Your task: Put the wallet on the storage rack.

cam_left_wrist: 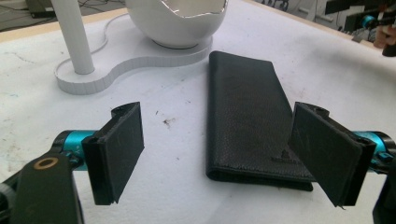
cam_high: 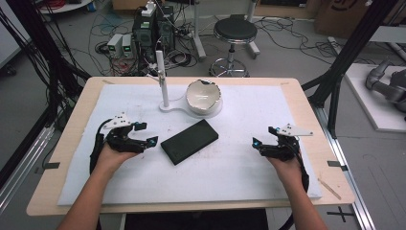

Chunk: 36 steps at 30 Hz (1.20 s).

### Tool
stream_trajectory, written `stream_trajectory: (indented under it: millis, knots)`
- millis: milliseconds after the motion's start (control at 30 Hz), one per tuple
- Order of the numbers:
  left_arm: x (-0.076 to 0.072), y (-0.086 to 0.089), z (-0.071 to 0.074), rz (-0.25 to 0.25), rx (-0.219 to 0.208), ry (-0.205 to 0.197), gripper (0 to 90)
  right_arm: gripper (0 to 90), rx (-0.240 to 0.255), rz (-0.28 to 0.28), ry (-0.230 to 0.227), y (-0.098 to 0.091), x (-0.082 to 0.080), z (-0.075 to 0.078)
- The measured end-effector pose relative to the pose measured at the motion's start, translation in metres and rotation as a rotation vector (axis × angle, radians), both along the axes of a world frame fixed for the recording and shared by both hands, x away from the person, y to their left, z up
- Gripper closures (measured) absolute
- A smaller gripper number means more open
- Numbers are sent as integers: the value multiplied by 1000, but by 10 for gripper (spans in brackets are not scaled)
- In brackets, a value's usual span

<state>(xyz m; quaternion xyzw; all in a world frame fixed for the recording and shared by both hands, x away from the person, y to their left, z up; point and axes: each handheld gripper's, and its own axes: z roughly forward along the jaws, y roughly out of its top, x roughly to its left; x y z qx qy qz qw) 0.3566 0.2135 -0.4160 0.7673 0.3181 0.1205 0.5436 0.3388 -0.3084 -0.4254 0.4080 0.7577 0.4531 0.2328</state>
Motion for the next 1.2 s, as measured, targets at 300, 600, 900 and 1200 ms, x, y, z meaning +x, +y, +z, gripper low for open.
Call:
stream_trajectory:
  millis: [300, 600, 900, 1200]
  knots:
    - [18, -19, -6, -36, -34, 86, 182, 170, 0, -1, -4, -3, -2, 0]
    - [49, -44, -14, -66, 40, 166, 193, 171, -15, 4, 0, 0, -3, 0]
    - [70, -70, -27, -124, 103, 248, 186, 171, -23, 1, 7, -2, -3, -1]
    - [74, -73, -36, -134, 120, 296, 200, 170, -26, 7, 12, -1, -3, -1]
